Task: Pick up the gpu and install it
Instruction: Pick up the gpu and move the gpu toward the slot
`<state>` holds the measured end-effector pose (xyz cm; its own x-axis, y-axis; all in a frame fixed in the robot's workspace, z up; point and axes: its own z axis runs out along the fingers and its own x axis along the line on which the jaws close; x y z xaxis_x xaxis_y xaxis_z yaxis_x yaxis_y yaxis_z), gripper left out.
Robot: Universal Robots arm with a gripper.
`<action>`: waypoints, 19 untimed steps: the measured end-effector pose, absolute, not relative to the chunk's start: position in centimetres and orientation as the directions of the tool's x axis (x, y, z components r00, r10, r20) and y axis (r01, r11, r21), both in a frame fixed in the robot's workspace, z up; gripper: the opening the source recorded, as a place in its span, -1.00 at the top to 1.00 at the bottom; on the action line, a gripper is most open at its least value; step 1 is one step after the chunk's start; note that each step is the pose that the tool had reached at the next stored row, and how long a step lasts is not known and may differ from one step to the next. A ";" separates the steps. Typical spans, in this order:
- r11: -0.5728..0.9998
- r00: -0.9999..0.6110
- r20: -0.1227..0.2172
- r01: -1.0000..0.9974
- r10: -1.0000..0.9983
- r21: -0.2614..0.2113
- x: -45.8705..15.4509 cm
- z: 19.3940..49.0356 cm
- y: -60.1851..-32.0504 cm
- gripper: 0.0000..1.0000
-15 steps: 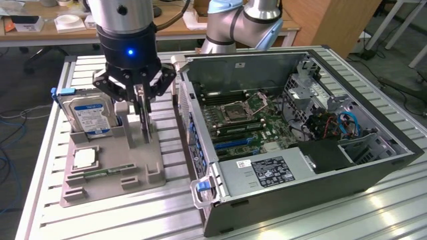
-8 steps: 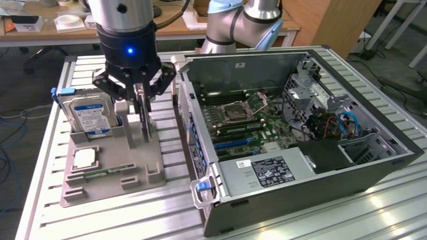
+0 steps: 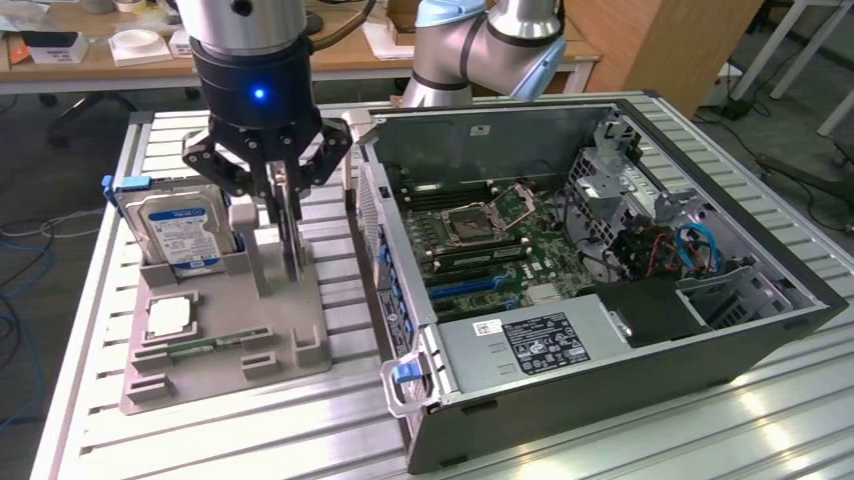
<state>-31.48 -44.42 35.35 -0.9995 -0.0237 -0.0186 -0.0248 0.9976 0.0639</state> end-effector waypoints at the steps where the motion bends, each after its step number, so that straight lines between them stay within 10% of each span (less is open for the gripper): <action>1: 0.998 -1.000 -0.019 -0.025 -0.024 0.064 -31.5 35.4 -44.4 0.47; 19: 0.998 -1.000 -0.018 -0.025 -0.024 0.064 -31.5 36.6 -44.4 0.47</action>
<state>-31.48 -44.42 36.61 -0.9995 -0.0237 -0.0185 -0.0249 0.9976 0.0639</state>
